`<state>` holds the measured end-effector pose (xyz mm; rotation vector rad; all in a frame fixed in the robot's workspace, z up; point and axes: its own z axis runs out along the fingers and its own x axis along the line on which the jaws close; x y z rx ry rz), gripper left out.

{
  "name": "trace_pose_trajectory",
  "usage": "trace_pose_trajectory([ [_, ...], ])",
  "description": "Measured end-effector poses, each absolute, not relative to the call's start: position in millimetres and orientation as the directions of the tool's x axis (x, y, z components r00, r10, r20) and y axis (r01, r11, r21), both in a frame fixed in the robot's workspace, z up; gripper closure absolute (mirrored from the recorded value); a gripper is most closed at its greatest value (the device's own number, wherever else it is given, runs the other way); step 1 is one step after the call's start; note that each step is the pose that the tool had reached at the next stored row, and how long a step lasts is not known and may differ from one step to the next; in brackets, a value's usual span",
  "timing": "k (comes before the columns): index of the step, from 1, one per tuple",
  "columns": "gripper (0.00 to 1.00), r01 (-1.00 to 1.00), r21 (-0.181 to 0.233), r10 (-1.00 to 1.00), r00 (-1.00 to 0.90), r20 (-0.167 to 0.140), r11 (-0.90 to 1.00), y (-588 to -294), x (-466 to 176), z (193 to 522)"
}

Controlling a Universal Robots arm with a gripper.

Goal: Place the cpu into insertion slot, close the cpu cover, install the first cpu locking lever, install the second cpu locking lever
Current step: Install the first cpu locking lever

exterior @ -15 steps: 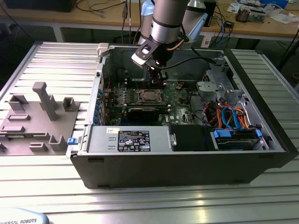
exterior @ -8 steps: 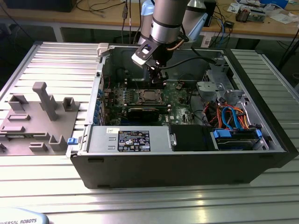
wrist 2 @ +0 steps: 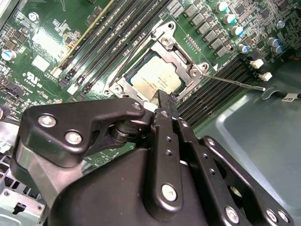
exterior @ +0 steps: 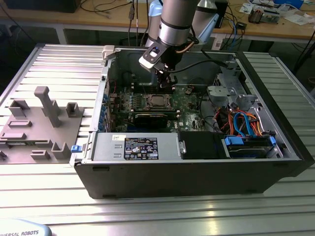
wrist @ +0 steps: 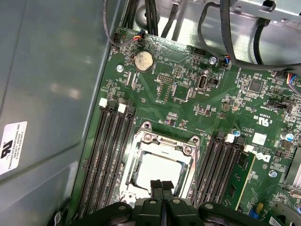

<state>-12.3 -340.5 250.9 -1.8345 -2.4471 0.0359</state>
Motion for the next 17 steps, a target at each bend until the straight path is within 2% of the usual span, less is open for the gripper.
trace_pose_trajectory([
  [17,0.89,0.939,-0.068,0.941,-0.333,0.052,0.336,-340.5,-12.3,250.9],
])
